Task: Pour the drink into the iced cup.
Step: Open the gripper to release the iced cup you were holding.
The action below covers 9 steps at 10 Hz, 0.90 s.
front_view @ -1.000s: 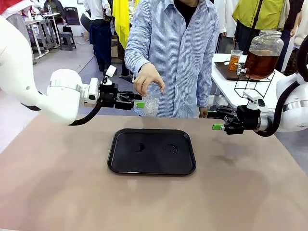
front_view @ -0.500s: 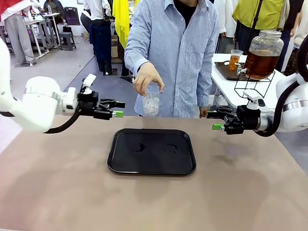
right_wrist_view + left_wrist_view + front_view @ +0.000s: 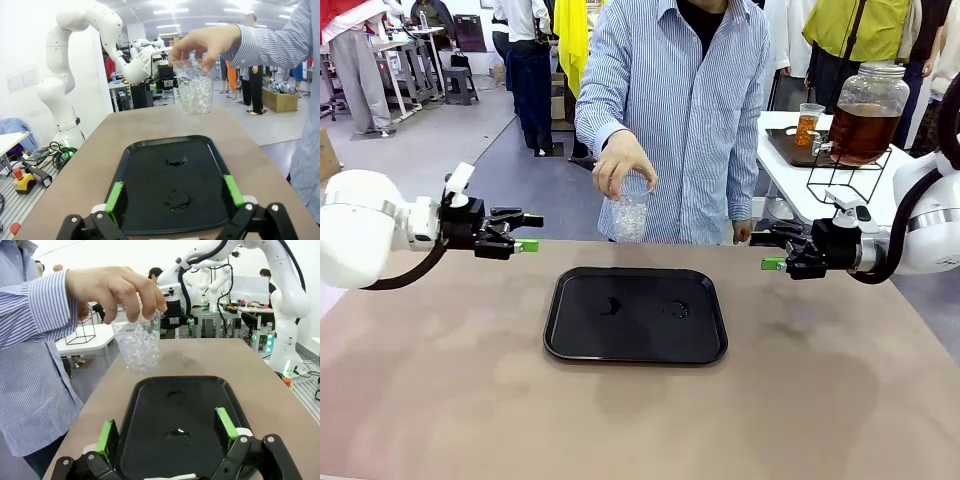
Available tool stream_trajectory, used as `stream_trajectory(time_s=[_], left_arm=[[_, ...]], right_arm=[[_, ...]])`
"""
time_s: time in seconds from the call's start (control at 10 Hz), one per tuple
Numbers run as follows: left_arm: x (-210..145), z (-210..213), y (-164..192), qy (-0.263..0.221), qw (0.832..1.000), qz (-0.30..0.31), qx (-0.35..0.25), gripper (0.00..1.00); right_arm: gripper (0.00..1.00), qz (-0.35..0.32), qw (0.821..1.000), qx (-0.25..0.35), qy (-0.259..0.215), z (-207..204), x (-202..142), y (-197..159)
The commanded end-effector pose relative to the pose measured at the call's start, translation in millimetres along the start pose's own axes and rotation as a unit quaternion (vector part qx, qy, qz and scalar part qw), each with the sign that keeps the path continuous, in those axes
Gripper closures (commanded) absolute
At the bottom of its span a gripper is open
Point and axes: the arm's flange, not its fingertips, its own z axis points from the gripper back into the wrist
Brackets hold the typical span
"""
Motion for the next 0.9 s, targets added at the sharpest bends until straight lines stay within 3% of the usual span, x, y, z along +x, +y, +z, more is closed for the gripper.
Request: stream_trajectory(time_s=[0.0, 0.8], left_arm=[[-1, 9, -11, -0.009, 1.000, -0.008, 0.020, 0.00], [0, 0, 0, 0.000, 1.000, 0.000, 0.000, 0.00]], right_arm=[[0.00, 0.000, 1.000, 0.001, 0.002, -2, 2, -1], [0.00, 0.000, 1.000, 0.001, 0.002, -2, 2, -1]])
